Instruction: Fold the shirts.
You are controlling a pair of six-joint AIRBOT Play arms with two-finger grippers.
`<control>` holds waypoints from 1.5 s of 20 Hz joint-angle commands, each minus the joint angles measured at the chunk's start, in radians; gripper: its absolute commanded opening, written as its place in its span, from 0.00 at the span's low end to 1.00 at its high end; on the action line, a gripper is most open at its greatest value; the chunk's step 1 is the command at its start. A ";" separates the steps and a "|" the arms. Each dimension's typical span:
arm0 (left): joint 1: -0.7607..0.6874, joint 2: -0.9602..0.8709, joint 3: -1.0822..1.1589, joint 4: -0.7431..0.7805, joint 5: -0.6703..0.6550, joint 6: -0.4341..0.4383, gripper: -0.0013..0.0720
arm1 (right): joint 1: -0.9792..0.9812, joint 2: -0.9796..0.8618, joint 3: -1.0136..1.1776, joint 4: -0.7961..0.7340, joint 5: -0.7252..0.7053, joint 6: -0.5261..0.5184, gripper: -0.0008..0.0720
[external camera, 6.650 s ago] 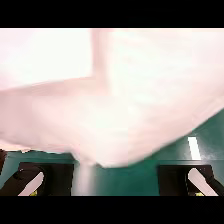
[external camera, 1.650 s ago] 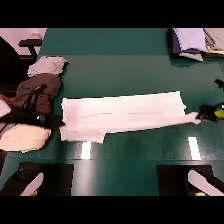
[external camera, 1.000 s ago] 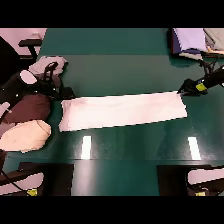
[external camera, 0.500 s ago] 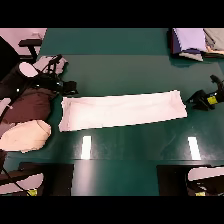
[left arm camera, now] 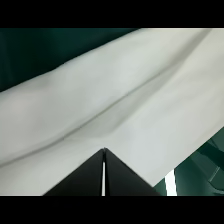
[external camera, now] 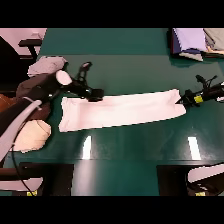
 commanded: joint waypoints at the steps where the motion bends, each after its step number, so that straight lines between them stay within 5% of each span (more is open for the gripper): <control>1: -0.098 -0.134 0.098 -0.024 0.032 -0.005 0.05 | 0.035 0.058 0.065 0.024 0.030 -0.003 0.03; 8: -0.184 -0.357 0.335 -0.032 0.003 -0.009 0.05 | 0.142 0.282 0.232 0.292 0.108 0.031 0.03; 20: -0.152 -0.370 0.370 0.013 -0.026 -0.109 0.05 | 0.545 0.334 0.414 0.310 0.015 0.130 0.03; 30: 0.252 0.181 0.391 0.328 -0.150 -0.109 0.06 | 0.988 0.185 0.414 0.311 -0.240 0.128 0.04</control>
